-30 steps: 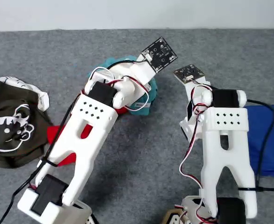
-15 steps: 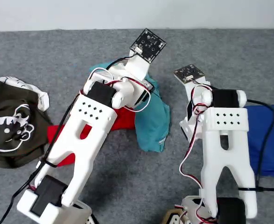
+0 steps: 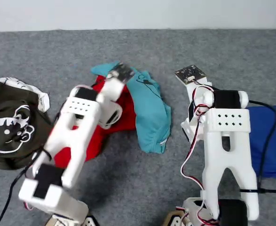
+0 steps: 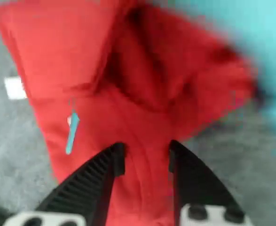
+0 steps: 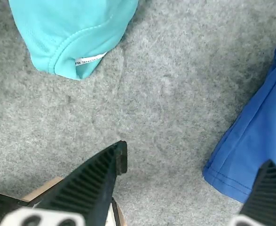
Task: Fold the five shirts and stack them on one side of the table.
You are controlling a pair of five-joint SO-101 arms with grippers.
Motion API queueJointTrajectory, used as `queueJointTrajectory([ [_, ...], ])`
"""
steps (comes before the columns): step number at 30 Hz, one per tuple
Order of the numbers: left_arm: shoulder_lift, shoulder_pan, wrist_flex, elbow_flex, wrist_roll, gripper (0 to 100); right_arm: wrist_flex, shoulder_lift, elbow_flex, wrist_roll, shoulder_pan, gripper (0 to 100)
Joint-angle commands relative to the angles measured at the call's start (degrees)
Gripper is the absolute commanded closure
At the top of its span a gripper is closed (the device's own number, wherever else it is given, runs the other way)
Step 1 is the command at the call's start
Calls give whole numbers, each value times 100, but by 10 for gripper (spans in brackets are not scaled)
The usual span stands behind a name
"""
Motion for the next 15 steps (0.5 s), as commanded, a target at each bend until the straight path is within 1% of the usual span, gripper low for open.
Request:
queueJointTrajectory([
  [1, 413, -677, -440, -40, -79, 840, -75, -145, 0, 70, -22, 586],
  [5, 1099, -1336, -730, -303, -70, 841, -75, -145, 0, 70, -22, 586],
  [9, 1486, -1705, -308, -813, -53, 844, -75, -145, 0, 70, -22, 586],
  [11, 1609, -1714, -70, -1024, -70, 875, -75, -145, 0, 70, -31, 586],
  [15, 1793, -1679, 79, -1288, -53, 992, -75, -145, 0, 70, -22, 586],
])
